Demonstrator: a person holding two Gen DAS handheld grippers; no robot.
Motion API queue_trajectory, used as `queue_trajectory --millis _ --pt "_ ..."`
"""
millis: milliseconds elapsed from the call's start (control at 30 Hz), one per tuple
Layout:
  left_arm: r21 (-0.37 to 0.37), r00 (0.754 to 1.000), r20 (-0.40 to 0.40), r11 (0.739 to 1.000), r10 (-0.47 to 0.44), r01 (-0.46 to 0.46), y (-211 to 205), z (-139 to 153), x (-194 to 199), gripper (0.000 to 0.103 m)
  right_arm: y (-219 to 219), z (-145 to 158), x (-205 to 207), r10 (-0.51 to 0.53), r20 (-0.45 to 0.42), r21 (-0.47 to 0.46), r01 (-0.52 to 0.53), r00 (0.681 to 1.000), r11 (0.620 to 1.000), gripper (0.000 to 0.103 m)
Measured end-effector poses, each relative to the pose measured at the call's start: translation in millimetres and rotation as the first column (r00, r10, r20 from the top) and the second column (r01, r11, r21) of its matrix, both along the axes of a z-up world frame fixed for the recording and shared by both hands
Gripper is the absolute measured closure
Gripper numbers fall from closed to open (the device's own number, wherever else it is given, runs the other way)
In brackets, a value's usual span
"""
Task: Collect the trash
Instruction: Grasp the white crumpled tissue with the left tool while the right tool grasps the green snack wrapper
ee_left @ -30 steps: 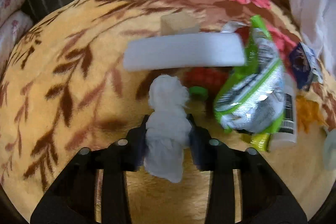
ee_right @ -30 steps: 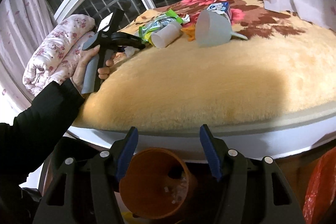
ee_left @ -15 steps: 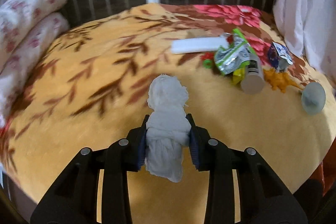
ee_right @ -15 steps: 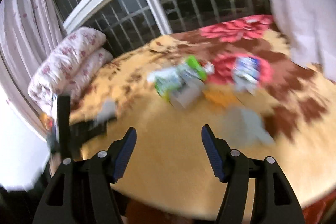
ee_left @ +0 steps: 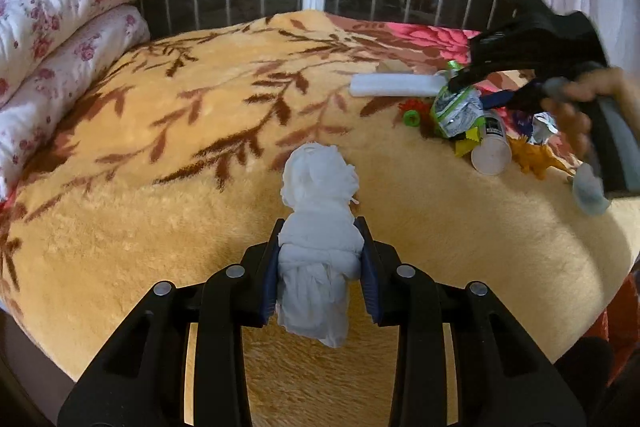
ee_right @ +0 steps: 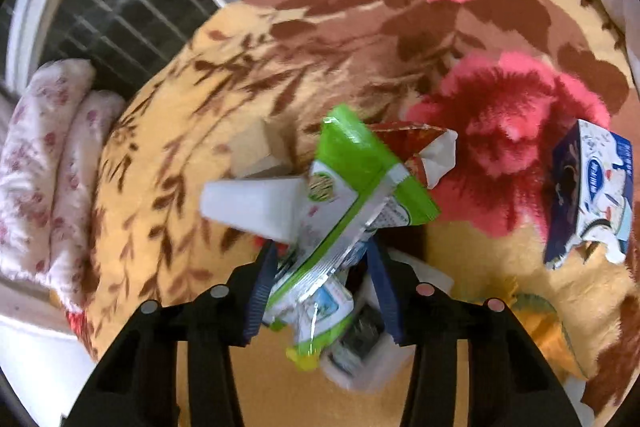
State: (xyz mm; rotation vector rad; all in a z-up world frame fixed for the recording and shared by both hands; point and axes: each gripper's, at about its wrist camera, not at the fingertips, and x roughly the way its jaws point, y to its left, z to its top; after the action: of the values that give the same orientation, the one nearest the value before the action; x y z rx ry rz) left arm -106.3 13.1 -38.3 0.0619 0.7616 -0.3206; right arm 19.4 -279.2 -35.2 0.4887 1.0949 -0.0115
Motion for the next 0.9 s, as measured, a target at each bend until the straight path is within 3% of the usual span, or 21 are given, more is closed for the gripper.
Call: queue_trajectory --millis 100,133,167,233,333,433,533,600,633,667,700,733,767,833,900 --pt "0.005 1.0 0.007 1.0 -0.013 0.013 -2.2 -0.5 -1.4 0.07 -0.9 -7.8 13.1 -0.046 -0.035 -0.031 0.045 0.998 0.998 0.055" --pt "0.001 1.0 0.005 1.0 -0.015 0.015 -2.1 -0.6 -1.9 0.07 -2.4 -10.1 15.8 -0.06 -0.037 -0.028 0.059 0.998 0.998 0.058" --pt "-0.003 1.0 0.003 1.0 -0.02 0.02 -2.1 -0.5 -2.6 0.07 -5.2 -13.7 17.5 -0.076 -0.037 -0.002 0.076 0.996 0.997 0.069" --pt "-0.009 1.0 0.004 1.0 -0.025 0.025 -1.4 0.2 -4.9 0.07 -7.2 -16.0 15.5 -0.088 -0.029 0.03 0.089 0.996 0.996 0.073" --pt "-0.023 0.999 -0.011 0.999 -0.037 0.036 -1.1 0.1 -5.3 0.07 -1.7 0.2 -5.0 -0.065 0.046 -0.024 0.066 0.997 0.998 0.076" --pt "-0.056 0.998 -0.046 0.998 -0.043 0.041 -1.4 1.0 -3.9 0.07 0.5 22.6 -27.7 -0.023 0.145 -0.001 0.024 0.989 1.0 0.076" --pt "-0.072 0.997 -0.05 0.996 -0.051 0.048 -11.9 10.7 5.4 0.07 10.1 57.0 -51.9 0.054 0.259 -0.085 -0.032 0.964 0.996 0.076" --pt "-0.067 0.997 -0.065 0.997 -0.051 0.047 -24.0 17.9 20.6 0.07 14.5 70.1 -55.4 0.052 0.216 -0.23 -0.001 0.975 0.973 0.076" --pt "-0.05 0.997 -0.073 0.998 -0.038 0.034 -29.0 20.6 26.9 0.07 12.5 72.0 -54.5 0.041 0.196 -0.242 0.008 0.98 0.97 0.076" --pt "-0.042 0.996 -0.081 0.999 -0.031 0.027 -30.7 22.1 29.6 0.07 0.6 77.0 -60.2 0.001 0.226 -0.161 0.037 0.974 0.986 0.076" --pt "-0.044 0.995 -0.093 0.999 -0.029 0.025 -32.2 25.9 31.2 0.07 -2.9 80.9 -64.5 -0.028 0.23 -0.194 0.074 0.973 0.978 0.076" --pt "-0.052 0.995 -0.097 0.998 -0.027 0.022 -31.4 28.5 29.8 0.07 2.7 85.6 -67.4 -0.015 0.22 -0.344 0.092 0.975 0.934 0.076" --pt "-0.06 0.995 -0.096 0.998 -0.027 0.022 -29.6 31.7 25.5 0.07 4.8 84.6 -68.3 0.019 0.216 -0.351 0.06 0.976 0.934 0.076" --pt "-0.058 0.997 -0.072 0.998 -0.033 0.028 -27.5 35.9 11.9 0.07 -5.0 74.3 -71.7 -0.007 0.175 -0.256 0.052 0.984 0.965 0.075" --pt "-0.029 0.997 -0.063 0.999 -0.037 0.035 -28.4 35.3 -1.4 0.07 -4.3 63.7 -76.0 0.007 0.142 -0.338 0.042 0.99 0.94 0.076"
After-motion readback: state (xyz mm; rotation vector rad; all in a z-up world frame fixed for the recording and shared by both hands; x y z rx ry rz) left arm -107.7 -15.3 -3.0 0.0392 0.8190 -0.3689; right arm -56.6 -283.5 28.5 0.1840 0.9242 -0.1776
